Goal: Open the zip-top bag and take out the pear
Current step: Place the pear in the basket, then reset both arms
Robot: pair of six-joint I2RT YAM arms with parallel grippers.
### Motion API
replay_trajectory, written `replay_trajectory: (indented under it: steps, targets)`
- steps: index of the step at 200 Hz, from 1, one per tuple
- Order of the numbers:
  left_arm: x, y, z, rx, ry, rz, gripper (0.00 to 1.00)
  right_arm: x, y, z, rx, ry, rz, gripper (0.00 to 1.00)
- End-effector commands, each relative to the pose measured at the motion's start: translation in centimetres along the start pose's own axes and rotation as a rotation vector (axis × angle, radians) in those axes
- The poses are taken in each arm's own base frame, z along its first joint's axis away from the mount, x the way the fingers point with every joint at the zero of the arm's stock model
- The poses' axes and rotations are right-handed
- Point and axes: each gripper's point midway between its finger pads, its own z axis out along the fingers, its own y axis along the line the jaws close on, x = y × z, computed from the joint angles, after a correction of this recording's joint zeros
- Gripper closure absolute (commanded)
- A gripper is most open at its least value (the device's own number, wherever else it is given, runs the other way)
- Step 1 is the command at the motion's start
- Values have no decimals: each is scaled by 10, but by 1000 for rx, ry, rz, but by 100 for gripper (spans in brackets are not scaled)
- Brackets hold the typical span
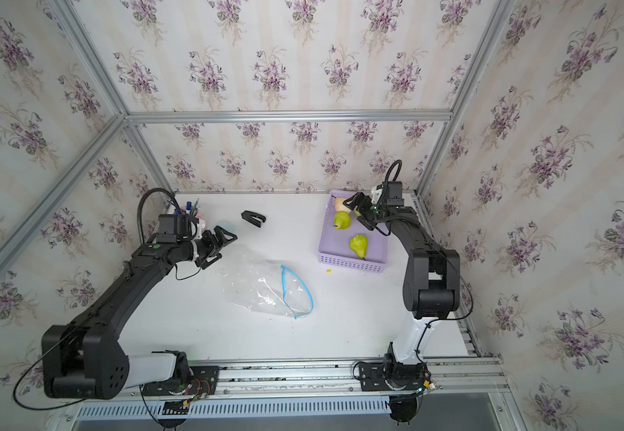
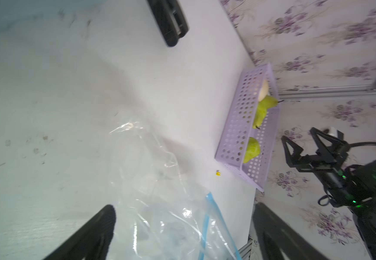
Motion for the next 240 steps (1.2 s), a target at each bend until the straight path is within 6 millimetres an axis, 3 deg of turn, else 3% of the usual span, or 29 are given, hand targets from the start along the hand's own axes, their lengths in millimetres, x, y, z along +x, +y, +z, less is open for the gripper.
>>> replay_trajectory:
  steps: [1,27,46,57,74,91,111,132,150,164,176,191,207,213,226,240]
  targets:
    - [1,-27,-34,34,-37,32,0,-12,13,-23,13,-68,-77,5]
    - [-3,-54,-88,44,-169,161,0,5,44,-69,-45,-141,-198,1]
    - [1,-46,-117,-18,-284,277,0,34,49,-105,-17,-237,-355,0]
    - [2,-28,-127,-91,-355,320,0,48,38,-122,52,-319,-435,0]
    - [3,10,-127,-222,-431,359,0,64,-8,-139,192,-424,-426,0]
    - [-7,47,-120,-347,-529,394,0,67,-60,-153,381,-566,-438,0]
    - [-20,65,-105,-391,-650,596,0,65,-93,-177,522,-777,-563,0]
    - [-24,96,-89,-485,-710,707,0,71,-120,-191,626,-915,-636,0]
    - [-19,118,-65,-489,-683,736,0,82,-125,-190,579,-985,-688,0]
    - [-28,111,-52,-427,-720,744,0,89,-121,-180,487,-992,-704,0]
    - [-33,114,-31,-394,-696,748,0,94,-124,-165,434,-963,-703,0]
    - [-38,123,-2,-379,-644,757,0,89,-110,-167,375,-1045,-725,0]
    - [-44,112,15,-341,-598,820,0,82,-117,-137,374,-956,-743,0]
    - [-46,118,22,-341,-592,798,0,82,-119,-126,365,-934,-762,0]
    - [-44,133,43,-334,-567,802,0,76,-120,-124,384,-940,-744,0]
    - [-53,130,53,-345,-505,793,0,69,-134,-128,421,-943,-670,0]
